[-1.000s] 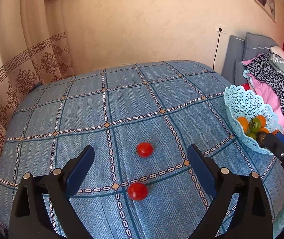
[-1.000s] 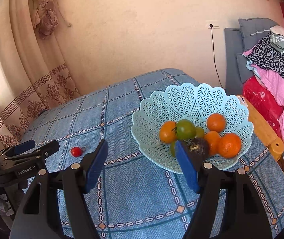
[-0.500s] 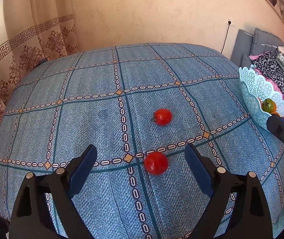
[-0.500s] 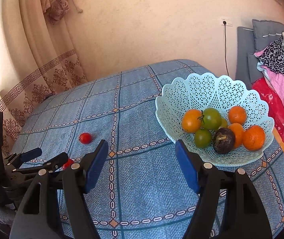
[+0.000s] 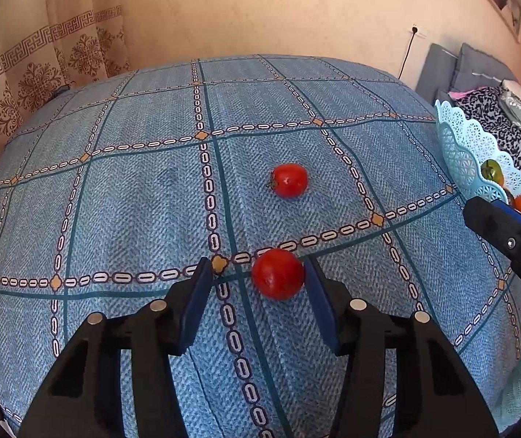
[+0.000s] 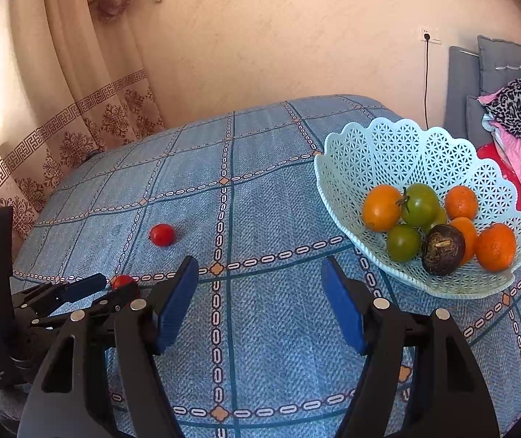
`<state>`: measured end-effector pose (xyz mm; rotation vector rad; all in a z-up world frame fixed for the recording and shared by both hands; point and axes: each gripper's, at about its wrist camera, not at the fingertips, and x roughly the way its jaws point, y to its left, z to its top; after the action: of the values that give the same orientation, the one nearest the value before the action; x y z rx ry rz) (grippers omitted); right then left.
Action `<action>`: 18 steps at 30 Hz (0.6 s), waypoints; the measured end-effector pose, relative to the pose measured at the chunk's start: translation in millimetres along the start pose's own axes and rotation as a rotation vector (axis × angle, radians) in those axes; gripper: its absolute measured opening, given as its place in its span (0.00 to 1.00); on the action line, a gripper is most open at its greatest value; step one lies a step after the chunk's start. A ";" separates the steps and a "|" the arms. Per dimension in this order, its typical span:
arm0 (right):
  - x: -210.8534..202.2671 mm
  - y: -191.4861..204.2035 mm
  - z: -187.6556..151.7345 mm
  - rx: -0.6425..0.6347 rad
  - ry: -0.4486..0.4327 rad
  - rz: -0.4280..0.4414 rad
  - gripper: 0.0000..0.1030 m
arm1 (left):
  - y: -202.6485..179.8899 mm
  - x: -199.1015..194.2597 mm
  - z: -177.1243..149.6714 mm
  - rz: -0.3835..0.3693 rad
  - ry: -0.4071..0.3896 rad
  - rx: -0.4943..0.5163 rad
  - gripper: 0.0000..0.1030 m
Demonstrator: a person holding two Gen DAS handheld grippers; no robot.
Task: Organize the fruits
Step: 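Grasp a red tomato with the left tool while the right tool grasps the other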
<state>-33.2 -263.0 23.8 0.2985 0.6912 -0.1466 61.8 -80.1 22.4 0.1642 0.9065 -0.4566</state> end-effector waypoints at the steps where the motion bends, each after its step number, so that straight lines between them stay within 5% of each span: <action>1: 2.1 1.7 0.0 -0.004 0.003 0.001 0.69 | -1.0 0.1 -0.6 -0.010 -0.001 0.005 0.44; 5: 9.2 9.5 0.9 -0.023 0.014 0.010 0.69 | -5.6 -1.5 -2.0 -0.037 -0.008 0.023 0.28; 12: 26.9 27.4 4.2 -0.061 0.041 0.061 0.69 | 8.4 -11.6 -2.2 -0.026 -0.037 -0.020 0.28; 18: 48.8 45.2 11.0 -0.090 0.076 0.115 0.69 | 28.6 -21.0 -2.5 0.061 -0.081 -0.078 0.28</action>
<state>21.1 -225.3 10.3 0.2578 0.7514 0.0056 61.8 -47.3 35.9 0.1014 0.8363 -0.3685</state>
